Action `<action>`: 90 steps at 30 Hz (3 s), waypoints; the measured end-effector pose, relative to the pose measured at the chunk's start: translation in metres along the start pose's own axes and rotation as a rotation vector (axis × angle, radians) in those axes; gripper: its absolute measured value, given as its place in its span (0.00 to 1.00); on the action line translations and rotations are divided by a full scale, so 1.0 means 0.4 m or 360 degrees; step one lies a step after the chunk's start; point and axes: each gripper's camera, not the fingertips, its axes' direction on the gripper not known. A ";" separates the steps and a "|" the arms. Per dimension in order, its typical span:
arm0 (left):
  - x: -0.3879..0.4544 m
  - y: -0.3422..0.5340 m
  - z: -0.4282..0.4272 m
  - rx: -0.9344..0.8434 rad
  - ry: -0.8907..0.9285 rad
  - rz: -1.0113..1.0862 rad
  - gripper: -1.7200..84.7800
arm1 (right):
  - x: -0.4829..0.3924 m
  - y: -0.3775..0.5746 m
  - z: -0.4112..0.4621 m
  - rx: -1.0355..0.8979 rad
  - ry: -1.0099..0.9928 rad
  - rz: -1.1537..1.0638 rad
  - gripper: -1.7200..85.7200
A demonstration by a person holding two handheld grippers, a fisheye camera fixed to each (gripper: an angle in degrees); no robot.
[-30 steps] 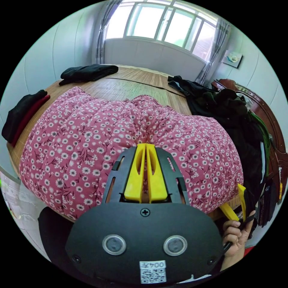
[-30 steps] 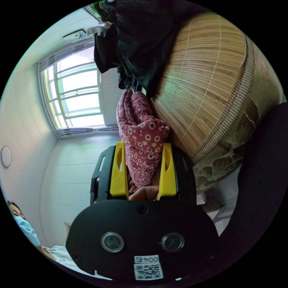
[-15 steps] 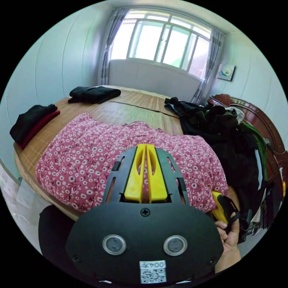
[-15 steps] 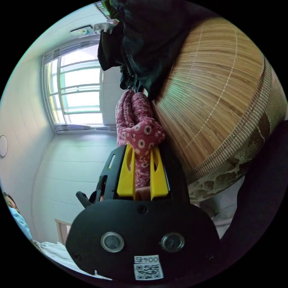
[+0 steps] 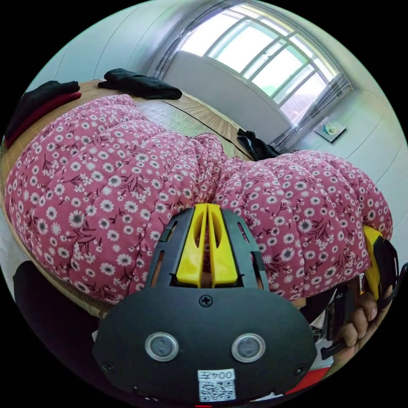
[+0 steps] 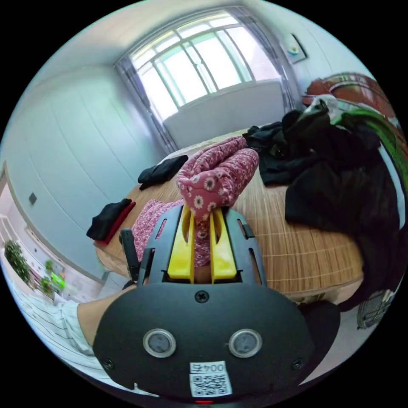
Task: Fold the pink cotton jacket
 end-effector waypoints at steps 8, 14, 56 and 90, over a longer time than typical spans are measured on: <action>-0.120 -0.055 -0.197 0.0040 0.0454 -0.0458 0.02 | -0.527 0.183 0.192 -0.0064 0.0415 -0.1003 0.09; -0.217 -0.038 -0.470 0.0244 0.0319 -0.0546 0.02 | -0.804 0.347 0.363 -0.0069 0.0497 -0.1396 0.09; -0.212 -0.761 -0.839 -0.0297 0.0742 0.0619 0.03 | -0.953 0.847 0.809 -0.0077 0.0637 -0.2454 0.15; -0.250 -1.027 -0.875 -0.0659 0.1104 0.0180 0.25 | -0.139 -0.114 0.762 -0.0589 -0.0878 -0.0041 0.16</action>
